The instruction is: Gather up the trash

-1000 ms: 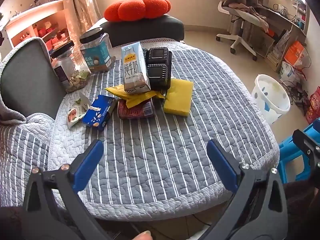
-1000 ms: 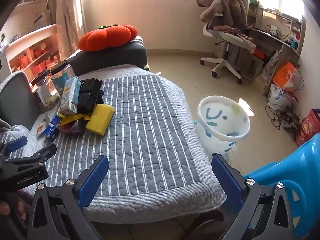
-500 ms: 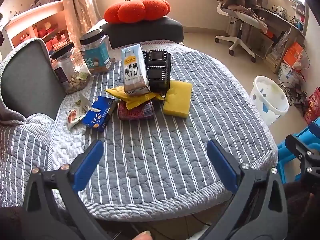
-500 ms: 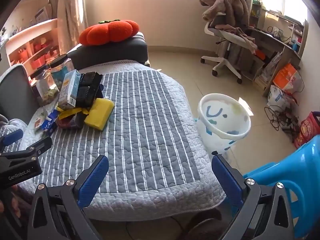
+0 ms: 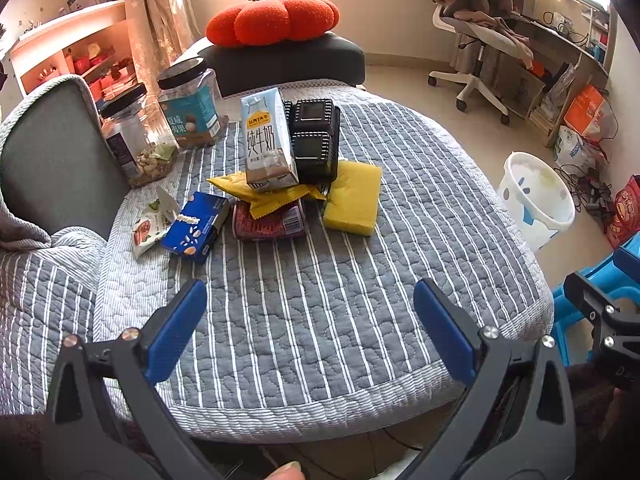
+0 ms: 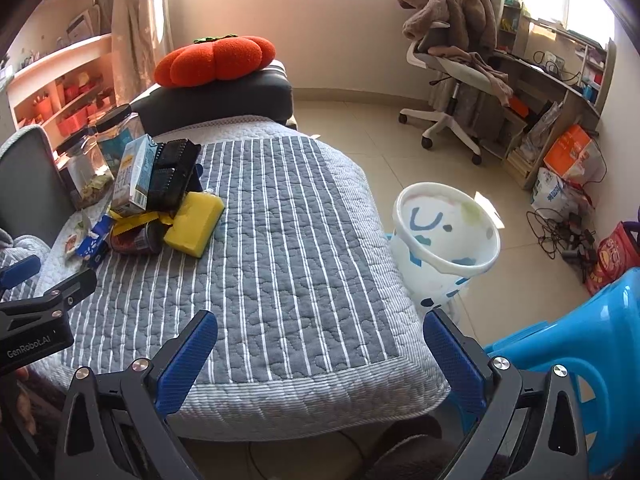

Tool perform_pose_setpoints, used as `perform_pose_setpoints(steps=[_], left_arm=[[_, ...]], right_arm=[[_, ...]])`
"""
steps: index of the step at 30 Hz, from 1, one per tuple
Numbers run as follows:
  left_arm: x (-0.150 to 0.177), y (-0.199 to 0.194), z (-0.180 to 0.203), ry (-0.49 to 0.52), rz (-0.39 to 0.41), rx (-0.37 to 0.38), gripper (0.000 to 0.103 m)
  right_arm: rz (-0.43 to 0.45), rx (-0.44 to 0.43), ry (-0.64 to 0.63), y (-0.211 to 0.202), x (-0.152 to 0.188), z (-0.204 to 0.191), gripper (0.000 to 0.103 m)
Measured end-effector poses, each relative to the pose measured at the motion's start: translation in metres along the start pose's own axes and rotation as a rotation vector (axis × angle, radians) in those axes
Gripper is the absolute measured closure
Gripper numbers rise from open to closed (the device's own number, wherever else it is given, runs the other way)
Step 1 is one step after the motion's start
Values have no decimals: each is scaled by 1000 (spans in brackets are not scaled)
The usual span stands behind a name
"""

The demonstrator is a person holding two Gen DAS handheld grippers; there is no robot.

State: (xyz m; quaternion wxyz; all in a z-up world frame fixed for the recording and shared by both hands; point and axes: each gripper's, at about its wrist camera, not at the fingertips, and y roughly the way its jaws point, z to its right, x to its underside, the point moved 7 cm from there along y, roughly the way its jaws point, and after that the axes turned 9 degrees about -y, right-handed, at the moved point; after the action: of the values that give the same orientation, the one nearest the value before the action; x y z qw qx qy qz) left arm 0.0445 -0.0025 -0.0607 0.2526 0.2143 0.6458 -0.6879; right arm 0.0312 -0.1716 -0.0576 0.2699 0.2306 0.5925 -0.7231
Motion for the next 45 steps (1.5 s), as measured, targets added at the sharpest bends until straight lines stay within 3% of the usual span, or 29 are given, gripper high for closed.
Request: perform_pose_setpoints(steps=[45], left_arm=[[1, -1, -2, -5, -4, 5, 1]], right_arm=[[-24, 27, -11, 6, 6, 3, 0]])
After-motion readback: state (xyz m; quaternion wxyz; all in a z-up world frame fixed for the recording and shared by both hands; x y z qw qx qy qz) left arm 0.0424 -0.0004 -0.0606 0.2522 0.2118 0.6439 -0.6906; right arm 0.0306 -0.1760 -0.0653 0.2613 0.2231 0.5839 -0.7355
